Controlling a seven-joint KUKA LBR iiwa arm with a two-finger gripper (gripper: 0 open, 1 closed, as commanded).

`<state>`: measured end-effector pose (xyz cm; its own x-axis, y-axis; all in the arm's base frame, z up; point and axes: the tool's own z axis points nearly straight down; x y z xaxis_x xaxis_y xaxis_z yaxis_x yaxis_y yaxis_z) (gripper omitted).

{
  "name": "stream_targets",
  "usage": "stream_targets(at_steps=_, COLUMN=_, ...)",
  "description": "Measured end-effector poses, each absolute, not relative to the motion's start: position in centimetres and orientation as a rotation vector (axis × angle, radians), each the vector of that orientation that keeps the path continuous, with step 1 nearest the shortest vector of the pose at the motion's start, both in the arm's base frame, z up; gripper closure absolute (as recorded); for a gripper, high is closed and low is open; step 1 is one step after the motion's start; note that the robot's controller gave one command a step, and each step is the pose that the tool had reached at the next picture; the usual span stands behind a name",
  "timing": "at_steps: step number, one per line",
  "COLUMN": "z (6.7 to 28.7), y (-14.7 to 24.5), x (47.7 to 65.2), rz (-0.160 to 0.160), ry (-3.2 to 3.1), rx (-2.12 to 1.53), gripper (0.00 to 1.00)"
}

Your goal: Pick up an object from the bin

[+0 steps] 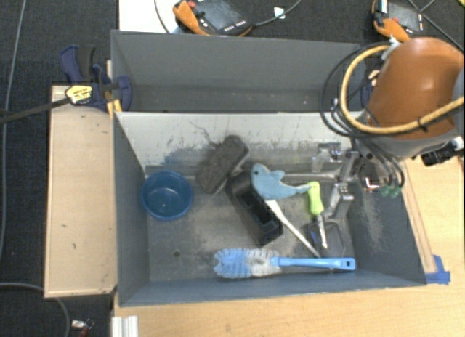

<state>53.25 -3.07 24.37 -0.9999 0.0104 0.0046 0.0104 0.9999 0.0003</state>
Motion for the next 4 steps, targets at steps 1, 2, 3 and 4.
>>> stream_targets(at_steps=1, z=24.8, y=-3.1, x=53.4, rz=0.0, ry=-3.146, rx=-0.014, gripper=0.0)
stream_targets(at_steps=2, z=14.1, y=2.3, x=55.5, rz=-0.003, ry=-3.128, rx=-0.349, gripper=0.0)
stream_targets(at_steps=3, z=13.2, y=2.7, x=55.9, rz=-0.001, ry=-3.134, rx=-0.323, gripper=0.0)
stream_targets(at_steps=4, z=12.5, y=6.9, x=55.7, rz=-0.008, ry=-3.057, rx=-0.751, gripper=0.0)
